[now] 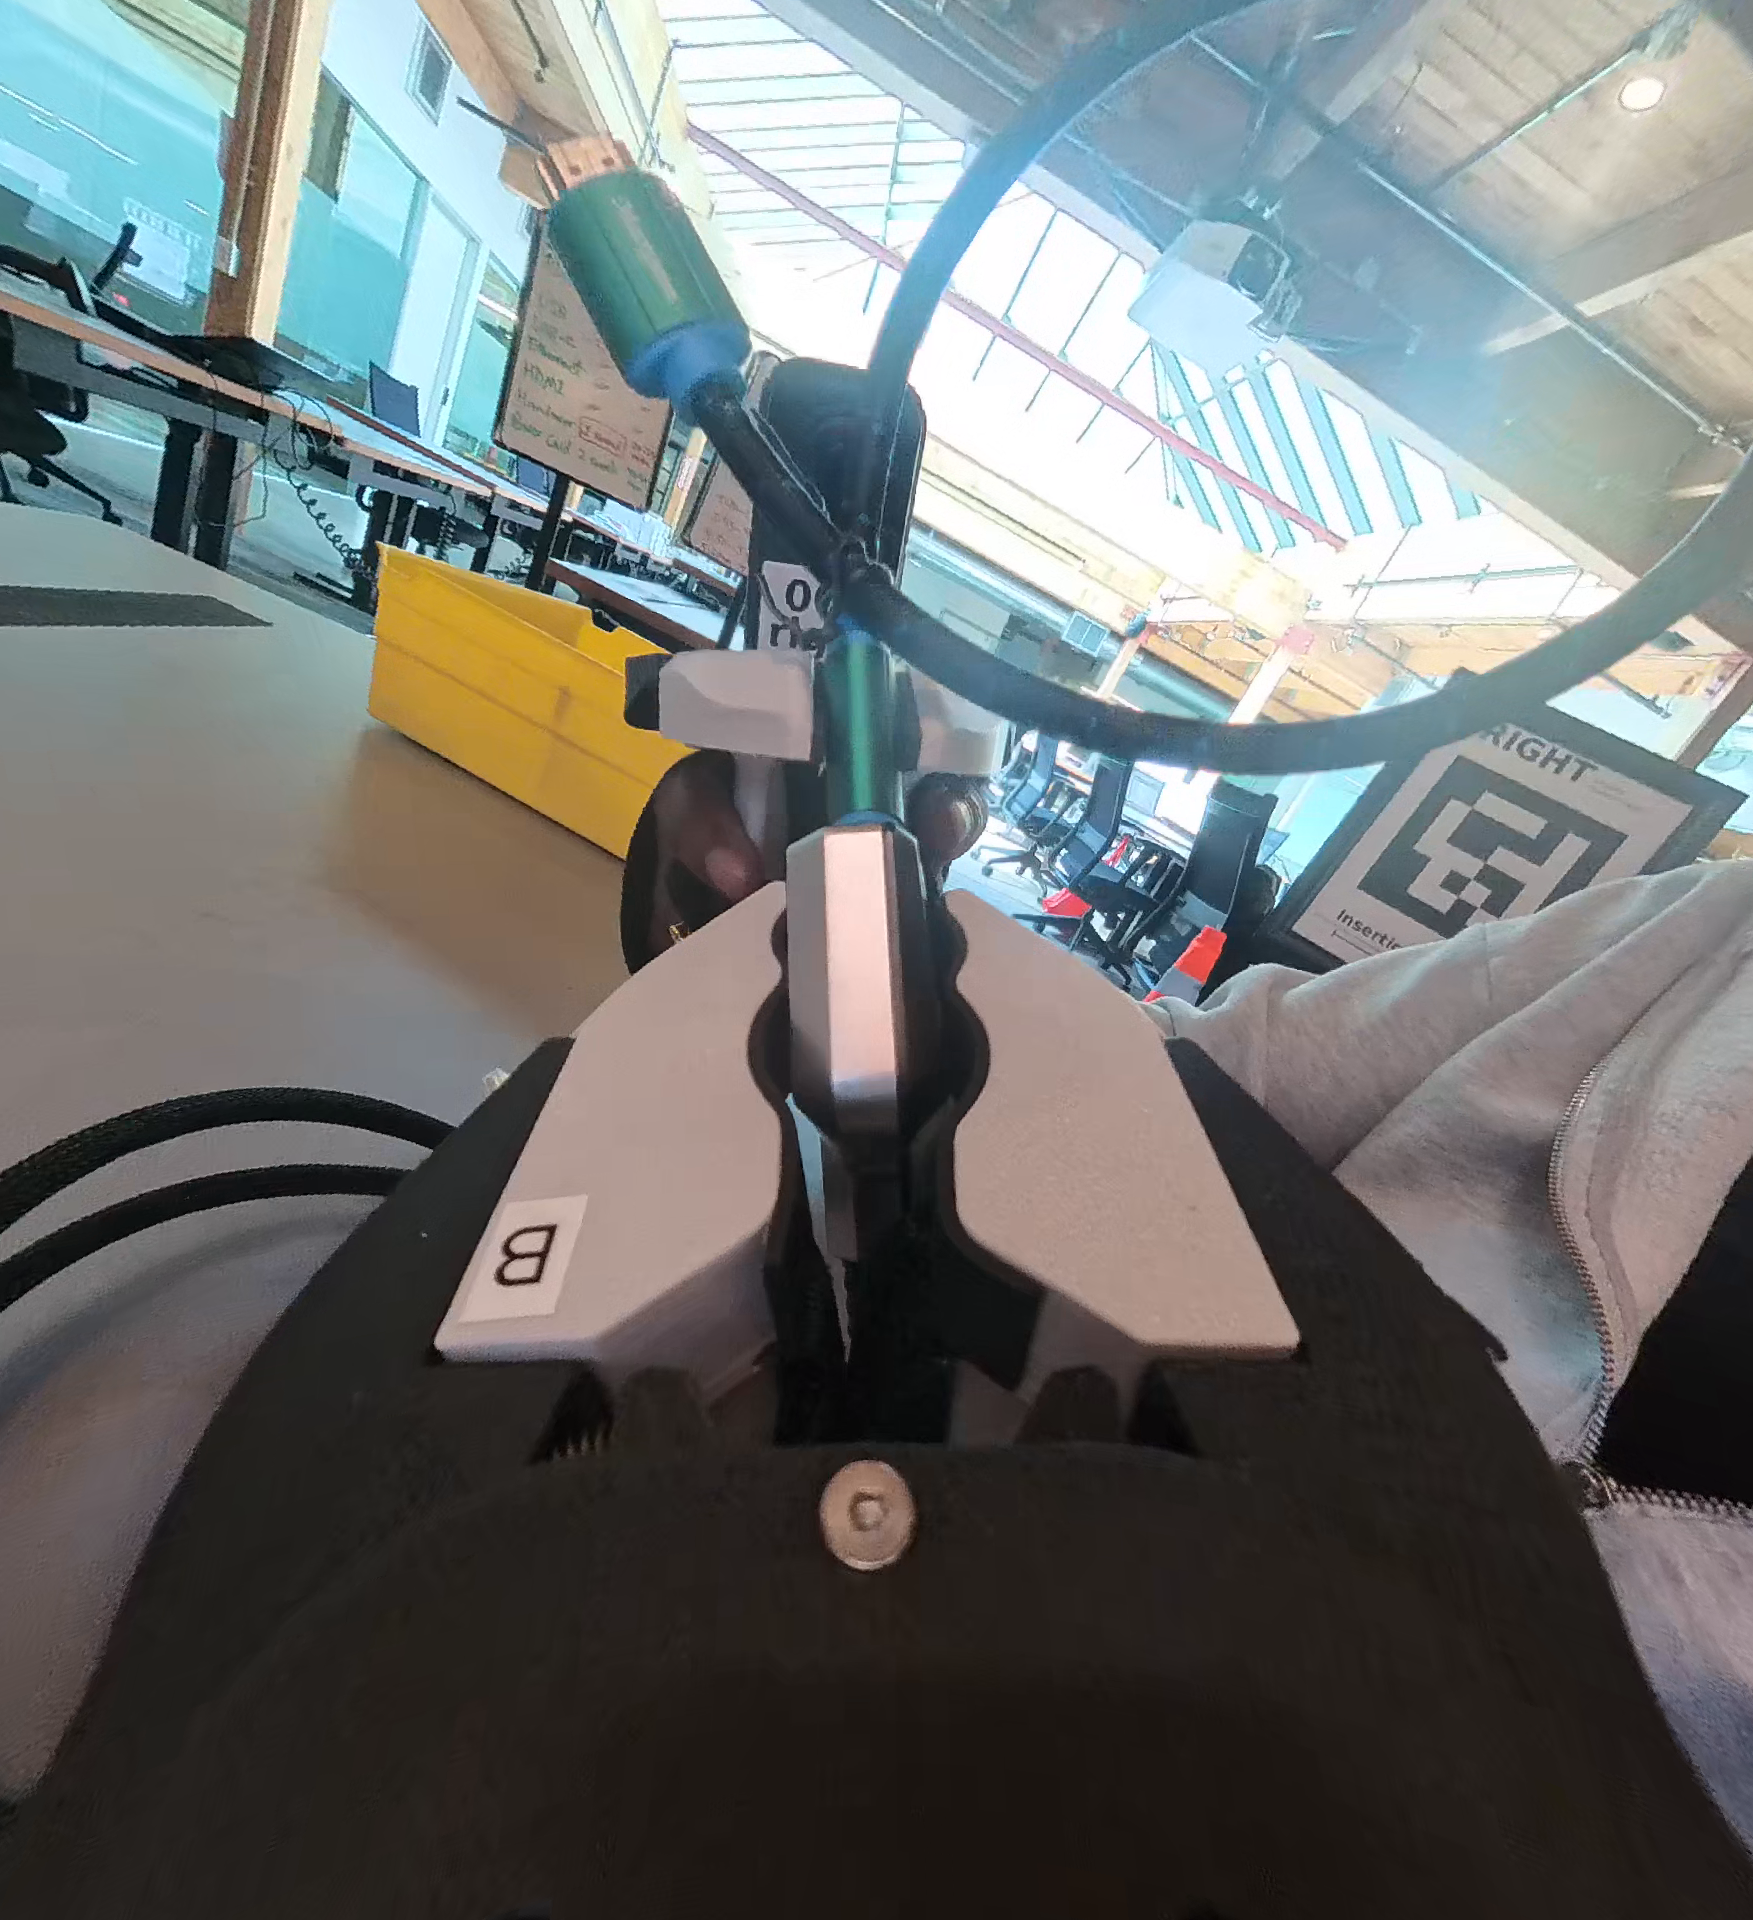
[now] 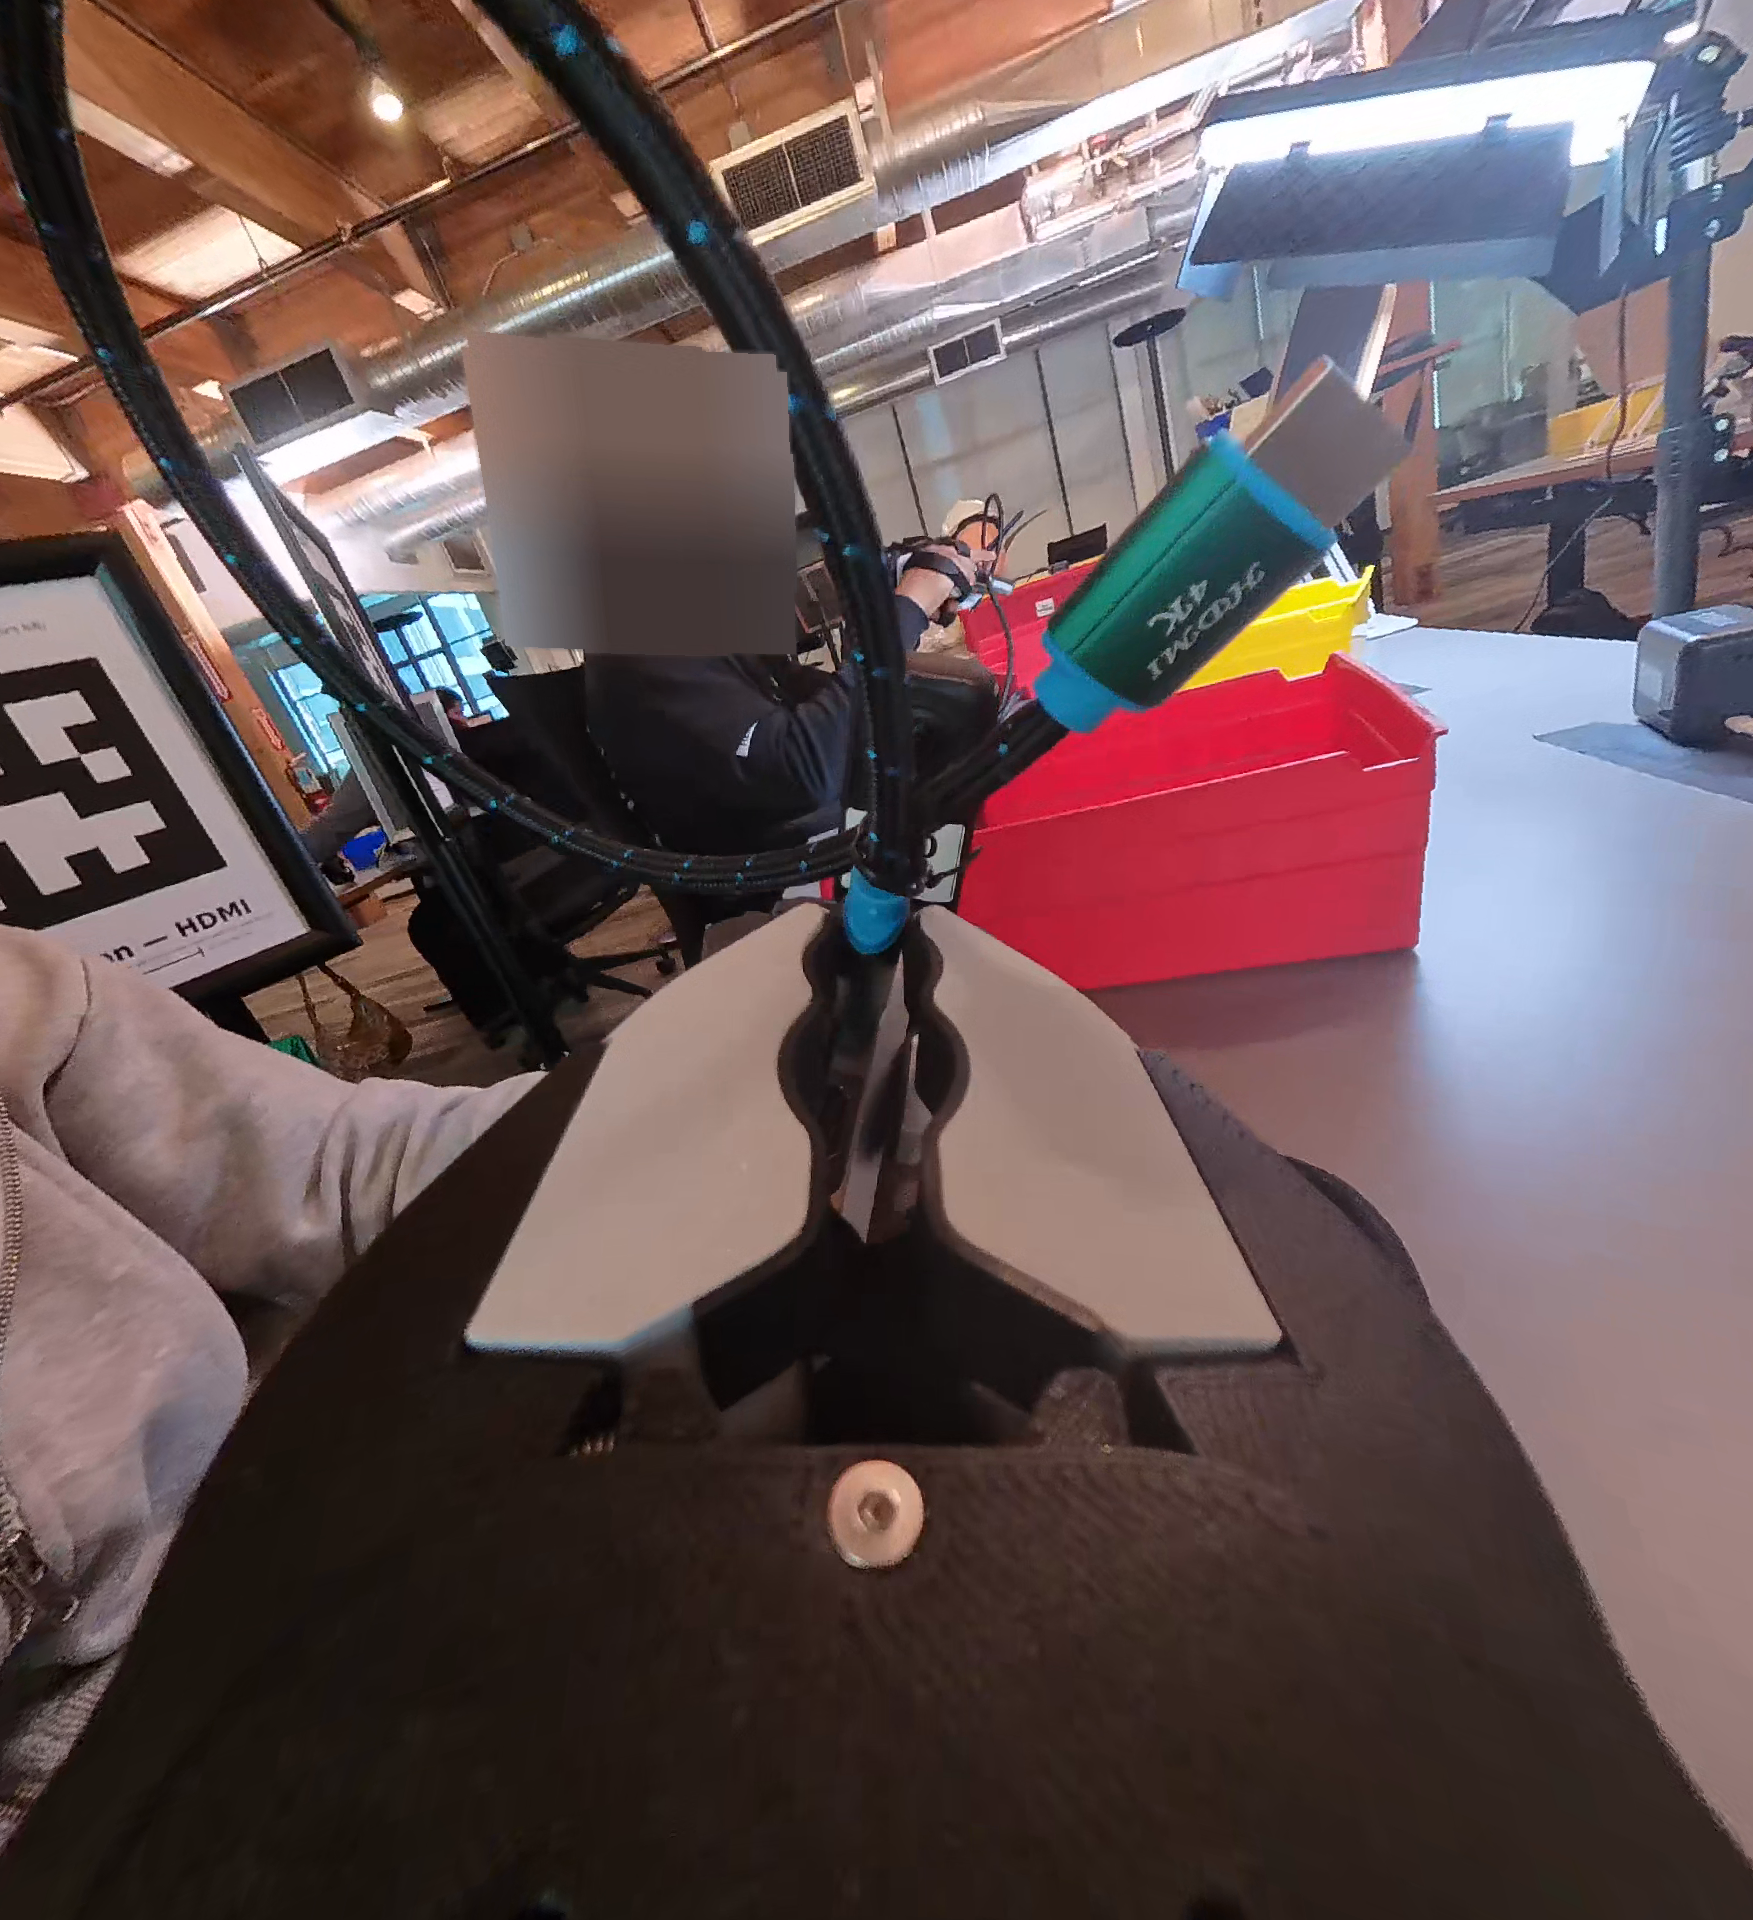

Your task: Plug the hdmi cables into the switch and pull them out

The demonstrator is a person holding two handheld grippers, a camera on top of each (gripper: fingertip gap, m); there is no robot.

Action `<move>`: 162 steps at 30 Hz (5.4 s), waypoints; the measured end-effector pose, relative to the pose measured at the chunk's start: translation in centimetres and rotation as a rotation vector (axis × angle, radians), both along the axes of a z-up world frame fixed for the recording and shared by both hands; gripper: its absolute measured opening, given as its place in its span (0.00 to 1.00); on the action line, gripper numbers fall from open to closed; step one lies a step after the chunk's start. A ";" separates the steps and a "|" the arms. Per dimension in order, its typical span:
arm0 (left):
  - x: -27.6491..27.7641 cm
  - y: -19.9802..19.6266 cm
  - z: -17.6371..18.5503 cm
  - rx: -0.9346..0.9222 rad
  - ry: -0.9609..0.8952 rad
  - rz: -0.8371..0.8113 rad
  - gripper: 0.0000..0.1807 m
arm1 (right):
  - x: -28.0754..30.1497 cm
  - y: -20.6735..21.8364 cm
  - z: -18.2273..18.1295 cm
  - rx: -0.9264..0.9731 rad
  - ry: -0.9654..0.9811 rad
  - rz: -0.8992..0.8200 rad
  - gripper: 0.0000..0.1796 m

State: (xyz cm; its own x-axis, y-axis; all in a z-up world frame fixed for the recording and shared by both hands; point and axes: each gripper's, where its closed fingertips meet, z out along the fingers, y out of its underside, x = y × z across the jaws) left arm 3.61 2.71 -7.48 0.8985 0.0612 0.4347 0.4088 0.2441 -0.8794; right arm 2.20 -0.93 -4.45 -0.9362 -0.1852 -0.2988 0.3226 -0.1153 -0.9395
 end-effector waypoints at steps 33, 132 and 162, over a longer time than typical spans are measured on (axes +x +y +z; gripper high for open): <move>-0.7 -1.4 -0.6 0.027 -0.051 0.070 0.12 | -6.0 46.5 -7.1 1.137 -0.316 -1.705 0.07; -4.6 -7.0 1.7 0.418 -0.270 0.238 0.22 | -21.5 52.8 -2.1 0.889 -0.220 -1.739 0.35; -4.6 -7.2 1.9 0.433 -0.269 0.240 0.22 | -17.1 53.8 -6.3 1.051 -0.603 -1.563 0.27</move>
State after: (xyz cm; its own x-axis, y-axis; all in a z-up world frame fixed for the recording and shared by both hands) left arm -0.97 -4.47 -5.56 0.7352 0.0149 0.6776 0.4936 0.6734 -0.5504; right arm -14.91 52.90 -10.77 0.1674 0.9859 -0.0086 0.7557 -0.1339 -0.6411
